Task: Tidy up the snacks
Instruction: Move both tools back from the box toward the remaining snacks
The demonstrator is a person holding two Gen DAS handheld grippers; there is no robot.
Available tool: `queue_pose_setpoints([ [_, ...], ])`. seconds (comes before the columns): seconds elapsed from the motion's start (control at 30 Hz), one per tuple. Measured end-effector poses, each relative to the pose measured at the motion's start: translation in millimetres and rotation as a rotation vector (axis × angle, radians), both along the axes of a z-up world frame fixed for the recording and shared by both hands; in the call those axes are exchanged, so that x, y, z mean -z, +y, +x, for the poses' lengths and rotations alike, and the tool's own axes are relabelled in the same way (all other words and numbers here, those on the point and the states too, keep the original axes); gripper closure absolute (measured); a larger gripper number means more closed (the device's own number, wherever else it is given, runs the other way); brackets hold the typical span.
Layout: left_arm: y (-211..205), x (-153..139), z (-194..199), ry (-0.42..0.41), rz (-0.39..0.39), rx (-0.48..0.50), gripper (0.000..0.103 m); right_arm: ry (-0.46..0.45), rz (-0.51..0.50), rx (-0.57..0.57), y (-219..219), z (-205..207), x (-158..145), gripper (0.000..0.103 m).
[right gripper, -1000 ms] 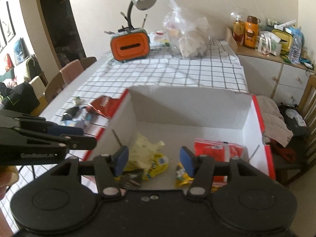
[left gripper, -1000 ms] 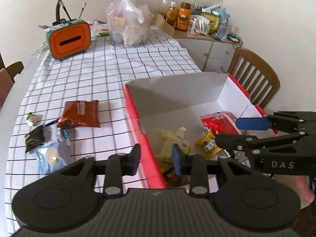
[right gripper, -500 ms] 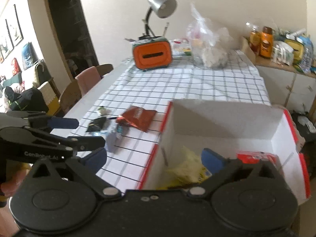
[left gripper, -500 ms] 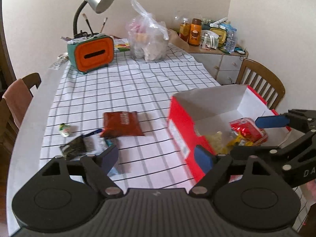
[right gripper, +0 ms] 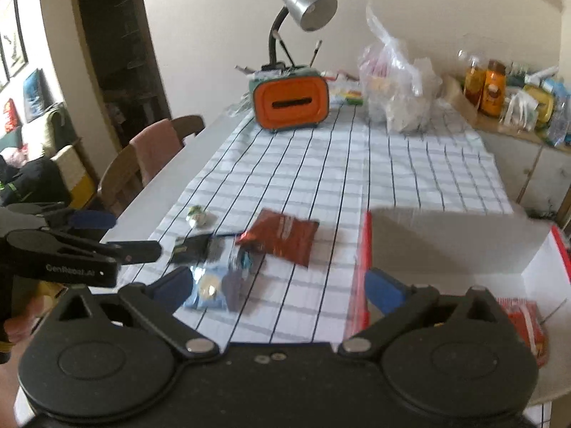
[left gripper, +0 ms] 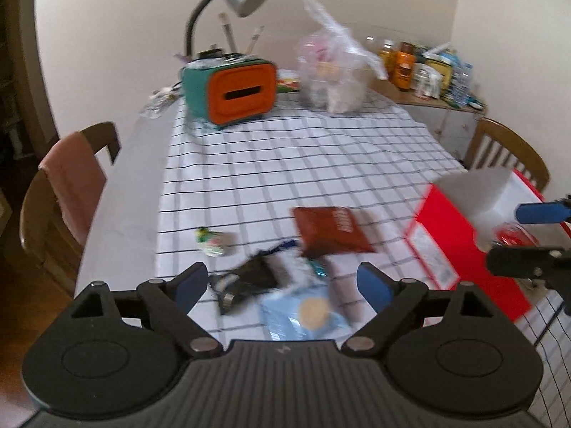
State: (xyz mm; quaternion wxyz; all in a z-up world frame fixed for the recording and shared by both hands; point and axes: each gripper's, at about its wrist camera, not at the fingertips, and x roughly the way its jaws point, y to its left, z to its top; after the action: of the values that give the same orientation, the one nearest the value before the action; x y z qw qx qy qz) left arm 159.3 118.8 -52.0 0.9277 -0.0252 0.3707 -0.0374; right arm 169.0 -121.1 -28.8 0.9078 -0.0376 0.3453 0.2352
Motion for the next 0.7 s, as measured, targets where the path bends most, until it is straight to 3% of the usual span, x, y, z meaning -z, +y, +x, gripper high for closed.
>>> queue_pose_setpoints([
  [0.17, 38.4, 12.4, 30.4, 0.039, -0.033, -0.073, 0.012, 0.054, -0.083, -0.035, 35.1, 29.1, 10.0, 0.000],
  [0.47, 63.2, 45.5, 83.2, 0.121, -0.059, -0.169, 0.012, 0.031, -0.291, -0.212, 76.7, 73.5, 42.1, 0.002],
  [0.7, 63.7, 67.4, 119.9, 0.209, -0.052, -0.201, 0.012, -0.017, -0.527, -0.491, 106.7, 102.4, 62.2, 0.003],
])
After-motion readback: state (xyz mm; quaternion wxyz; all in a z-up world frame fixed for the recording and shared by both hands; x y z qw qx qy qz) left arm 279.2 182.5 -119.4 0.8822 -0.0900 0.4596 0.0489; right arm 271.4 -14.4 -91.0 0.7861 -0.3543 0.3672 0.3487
